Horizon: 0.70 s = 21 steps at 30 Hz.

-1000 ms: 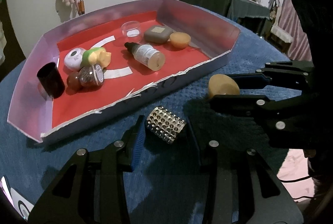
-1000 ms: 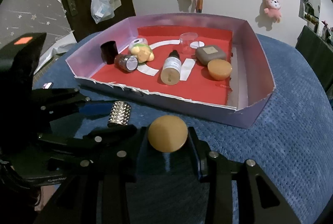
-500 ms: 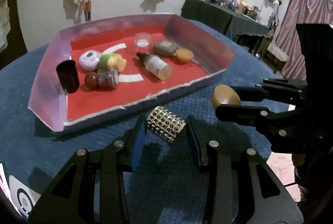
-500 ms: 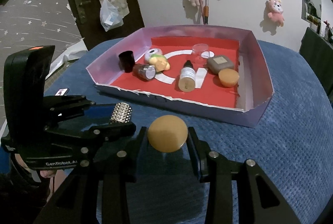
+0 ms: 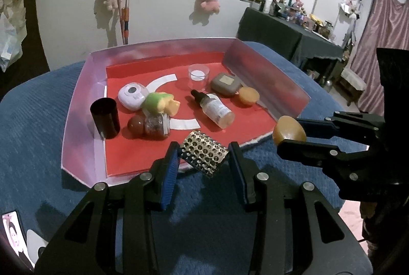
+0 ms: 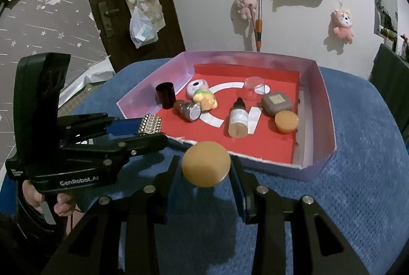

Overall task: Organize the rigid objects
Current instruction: 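Carry the sponge and metal cylinder into the red box with both grippers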

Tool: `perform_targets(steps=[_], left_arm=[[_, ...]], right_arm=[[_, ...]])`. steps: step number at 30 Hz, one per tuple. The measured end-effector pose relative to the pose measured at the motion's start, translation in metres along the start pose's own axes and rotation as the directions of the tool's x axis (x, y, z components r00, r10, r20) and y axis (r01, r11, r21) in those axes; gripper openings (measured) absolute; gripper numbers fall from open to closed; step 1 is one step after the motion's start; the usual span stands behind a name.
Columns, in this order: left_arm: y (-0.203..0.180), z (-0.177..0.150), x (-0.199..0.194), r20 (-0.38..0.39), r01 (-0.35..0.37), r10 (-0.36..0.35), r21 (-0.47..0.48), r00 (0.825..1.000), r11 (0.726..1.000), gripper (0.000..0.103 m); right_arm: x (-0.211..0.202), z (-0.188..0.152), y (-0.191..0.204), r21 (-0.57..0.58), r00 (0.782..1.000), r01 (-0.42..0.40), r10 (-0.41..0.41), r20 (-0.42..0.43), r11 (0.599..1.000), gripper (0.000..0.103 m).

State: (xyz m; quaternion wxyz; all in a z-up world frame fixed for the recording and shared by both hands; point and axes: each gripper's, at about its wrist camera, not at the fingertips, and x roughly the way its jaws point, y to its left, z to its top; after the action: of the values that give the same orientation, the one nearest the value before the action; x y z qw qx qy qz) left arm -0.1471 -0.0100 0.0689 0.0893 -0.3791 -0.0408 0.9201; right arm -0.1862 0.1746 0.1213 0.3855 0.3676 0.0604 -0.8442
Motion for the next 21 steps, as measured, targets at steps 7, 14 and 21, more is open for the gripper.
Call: perform_targets(steps=[7,14,21], left_arm=[[0.006,0.008,0.014,-0.029,-0.028,0.027,-0.011,0.999,1.0,0.037],[0.016,0.012,0.025,-0.056,-0.03,0.028,-0.03,0.998,0.999,0.037],[0.025,0.011,0.036,-0.099,-0.045,0.041,-0.039,0.994,0.998,0.037]], right_arm=[[0.012,0.012,-0.009,0.015,1.0,-0.001,0.001,0.001,1.0,0.04],[0.031,0.023,-0.013,0.015,1.0,-0.009,0.009,-0.021,1.0,0.04],[0.056,0.032,-0.017,0.033,0.997,-0.041,0.043,-0.071,0.999,0.04]])
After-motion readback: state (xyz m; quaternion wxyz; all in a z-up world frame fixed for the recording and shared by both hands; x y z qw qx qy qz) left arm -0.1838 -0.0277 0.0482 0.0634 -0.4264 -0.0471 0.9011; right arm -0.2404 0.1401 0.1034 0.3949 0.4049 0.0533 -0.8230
